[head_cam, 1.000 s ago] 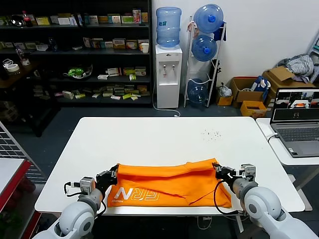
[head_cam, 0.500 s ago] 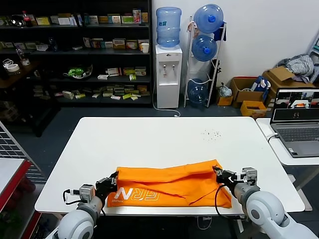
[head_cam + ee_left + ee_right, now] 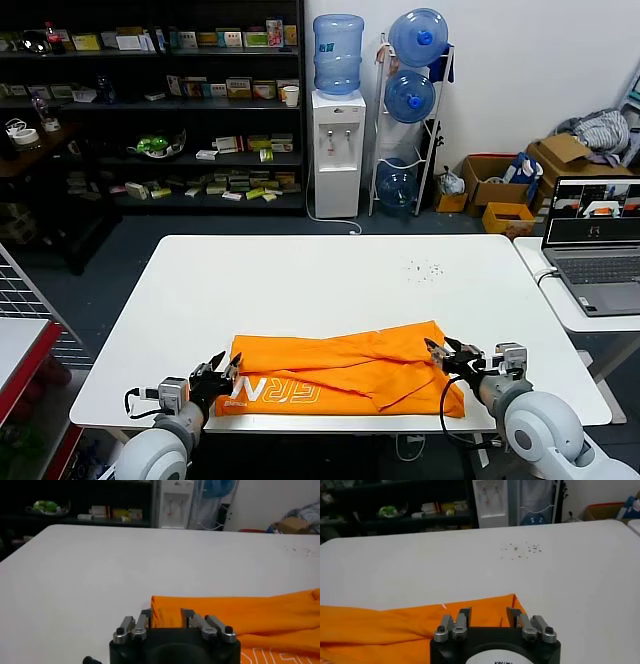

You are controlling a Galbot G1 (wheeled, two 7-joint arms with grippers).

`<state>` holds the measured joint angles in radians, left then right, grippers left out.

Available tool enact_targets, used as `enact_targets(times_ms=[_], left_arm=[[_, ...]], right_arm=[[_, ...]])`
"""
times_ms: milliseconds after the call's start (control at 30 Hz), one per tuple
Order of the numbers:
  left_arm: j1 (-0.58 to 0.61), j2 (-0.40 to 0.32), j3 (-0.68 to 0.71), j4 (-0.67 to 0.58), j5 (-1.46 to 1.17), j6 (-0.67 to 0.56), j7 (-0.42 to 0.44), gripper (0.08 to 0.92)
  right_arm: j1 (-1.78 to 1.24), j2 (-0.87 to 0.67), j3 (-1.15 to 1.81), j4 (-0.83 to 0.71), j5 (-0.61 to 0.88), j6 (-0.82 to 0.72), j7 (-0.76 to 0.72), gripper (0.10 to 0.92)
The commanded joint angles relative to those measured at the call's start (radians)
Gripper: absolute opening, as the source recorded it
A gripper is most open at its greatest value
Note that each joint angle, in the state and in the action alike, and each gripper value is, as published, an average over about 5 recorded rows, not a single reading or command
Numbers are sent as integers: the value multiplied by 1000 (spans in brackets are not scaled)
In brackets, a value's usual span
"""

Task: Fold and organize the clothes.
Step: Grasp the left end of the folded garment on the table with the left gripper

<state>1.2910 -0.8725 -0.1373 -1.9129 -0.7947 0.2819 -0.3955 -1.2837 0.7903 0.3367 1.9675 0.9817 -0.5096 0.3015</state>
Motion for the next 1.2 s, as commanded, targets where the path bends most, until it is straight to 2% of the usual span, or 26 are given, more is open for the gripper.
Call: enact_targets(times_ms=[33,200,367,600,733,1200], left_arm=[[-2,-46,1,37,-1,7,2,528],[-29,-66,8,72,-2,7,5,675],[-37,-71,12,100,-1,6,6,799],[-21,-67,16,108,1,5,6,822],[-19,-68,20,108,2,3,7,764],[-19,-71,30,87,-4,1,5,360]], right_arm=[[-47,5,50,6,-11,3,-7,650],[-52,14,52,8,-16,4,-7,784],[-53,12,53,7,-15,5,-8,821],[-49,13,51,5,-14,6,-8,823],[-46,18,47,4,-14,6,-7,823],[-42,21,46,-3,-11,12,-3,823]])
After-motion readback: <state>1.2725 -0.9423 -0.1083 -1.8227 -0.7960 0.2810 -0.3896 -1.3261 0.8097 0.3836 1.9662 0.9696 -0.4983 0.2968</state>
